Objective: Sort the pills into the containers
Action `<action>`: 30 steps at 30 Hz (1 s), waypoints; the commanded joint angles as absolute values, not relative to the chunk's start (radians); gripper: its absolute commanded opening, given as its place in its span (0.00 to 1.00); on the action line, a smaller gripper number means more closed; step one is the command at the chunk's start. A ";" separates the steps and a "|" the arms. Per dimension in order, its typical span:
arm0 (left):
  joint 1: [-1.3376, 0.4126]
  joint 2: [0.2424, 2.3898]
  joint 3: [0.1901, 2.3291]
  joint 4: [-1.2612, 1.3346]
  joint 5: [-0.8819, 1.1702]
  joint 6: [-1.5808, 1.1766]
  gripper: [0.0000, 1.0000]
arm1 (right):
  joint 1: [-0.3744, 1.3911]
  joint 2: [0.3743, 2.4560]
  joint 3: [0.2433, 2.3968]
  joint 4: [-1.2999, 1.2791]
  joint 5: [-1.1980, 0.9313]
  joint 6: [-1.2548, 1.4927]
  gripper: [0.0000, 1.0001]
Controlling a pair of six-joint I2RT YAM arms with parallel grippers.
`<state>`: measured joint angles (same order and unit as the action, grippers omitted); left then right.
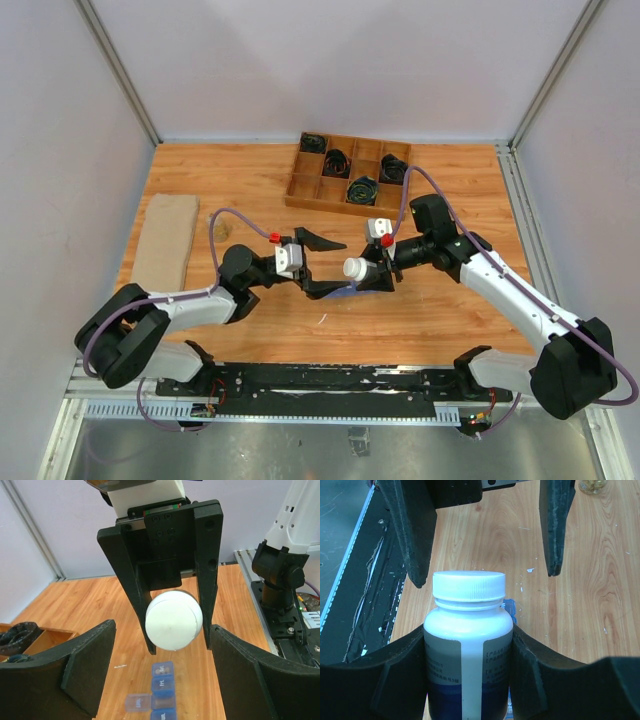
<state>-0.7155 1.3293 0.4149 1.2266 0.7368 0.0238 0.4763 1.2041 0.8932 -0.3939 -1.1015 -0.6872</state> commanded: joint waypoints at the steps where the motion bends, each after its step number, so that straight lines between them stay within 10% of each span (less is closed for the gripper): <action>1: -0.709 1.343 0.464 1.212 0.774 0.028 0.79 | 0.468 1.184 0.911 -0.405 -1.139 -0.703 0.01; 19: -0.709 1.384 0.490 1.217 0.832 -0.015 0.61 | 0.469 1.187 0.913 -0.402 -1.139 -0.700 0.00; 30: -0.708 1.396 0.474 1.316 0.816 -0.134 0.23 | 0.469 1.189 0.913 -0.402 -1.137 -0.698 0.00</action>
<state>-0.7143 1.3895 0.4732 1.2091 0.8246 -0.0513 0.4763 1.2041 0.8932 -0.3988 -1.1088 -0.6868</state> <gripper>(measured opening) 0.441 0.539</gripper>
